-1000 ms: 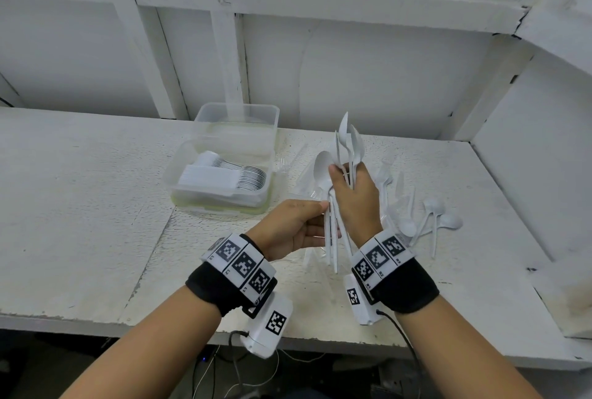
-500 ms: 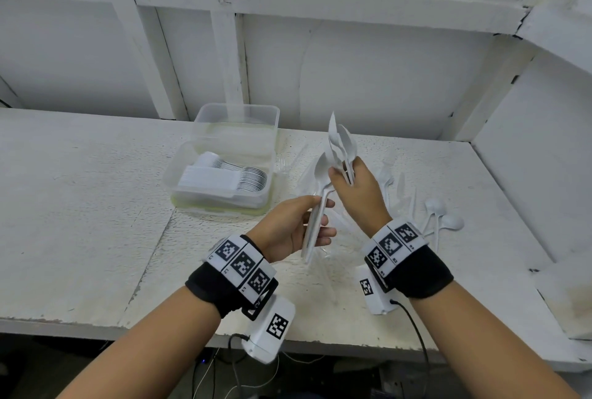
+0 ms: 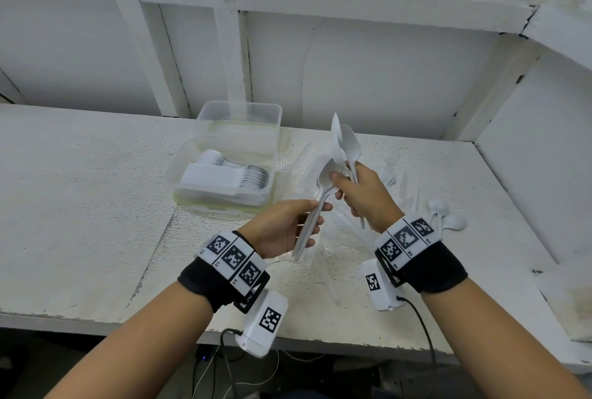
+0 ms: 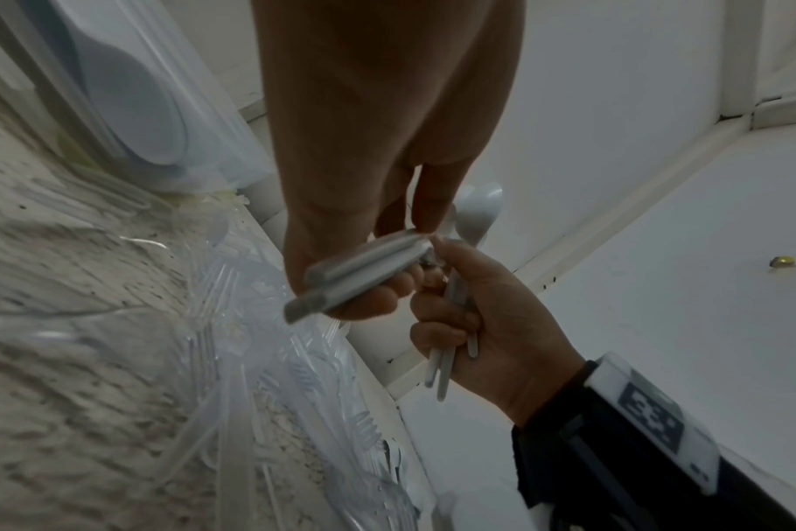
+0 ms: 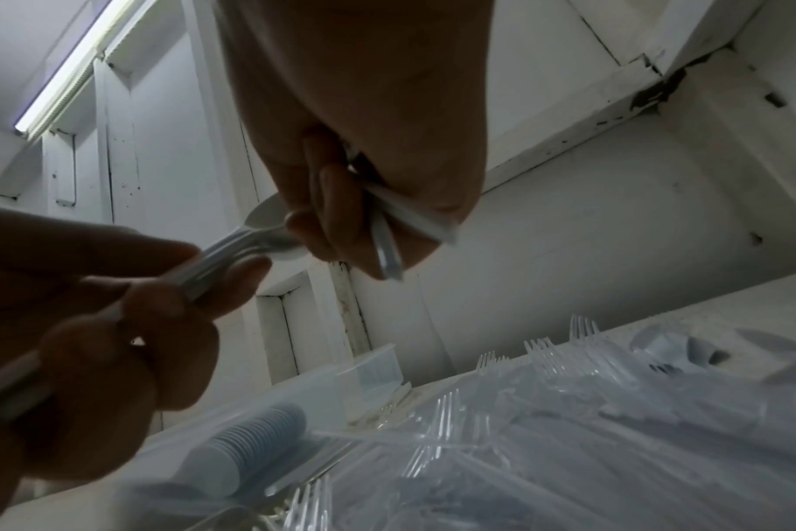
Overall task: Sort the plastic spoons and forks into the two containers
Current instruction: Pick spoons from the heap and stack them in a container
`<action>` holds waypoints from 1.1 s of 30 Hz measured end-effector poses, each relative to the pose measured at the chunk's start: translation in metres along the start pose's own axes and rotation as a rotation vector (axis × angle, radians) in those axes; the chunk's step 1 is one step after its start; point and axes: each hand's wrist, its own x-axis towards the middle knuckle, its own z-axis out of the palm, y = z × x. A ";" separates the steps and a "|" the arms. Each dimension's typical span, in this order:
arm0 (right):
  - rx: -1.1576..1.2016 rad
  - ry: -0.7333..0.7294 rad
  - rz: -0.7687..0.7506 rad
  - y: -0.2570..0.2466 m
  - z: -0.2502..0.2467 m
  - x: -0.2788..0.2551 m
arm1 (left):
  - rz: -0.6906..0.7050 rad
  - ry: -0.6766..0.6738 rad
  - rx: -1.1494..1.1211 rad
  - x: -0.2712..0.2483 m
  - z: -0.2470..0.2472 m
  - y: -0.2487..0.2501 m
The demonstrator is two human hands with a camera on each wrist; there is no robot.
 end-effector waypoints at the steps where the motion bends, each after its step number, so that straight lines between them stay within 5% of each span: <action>1: -0.014 -0.014 0.006 0.000 -0.001 0.000 | -0.005 -0.001 -0.014 0.000 -0.001 0.000; 16: -0.119 0.005 -0.066 0.005 0.006 0.001 | -0.006 -0.027 -0.064 0.001 0.004 0.000; 24: 0.068 0.225 -0.027 0.014 0.021 -0.015 | 0.250 0.197 -0.055 0.008 0.011 -0.008; 33: 0.033 0.320 -0.107 0.019 0.045 -0.024 | 0.341 0.151 -0.156 0.011 0.017 -0.012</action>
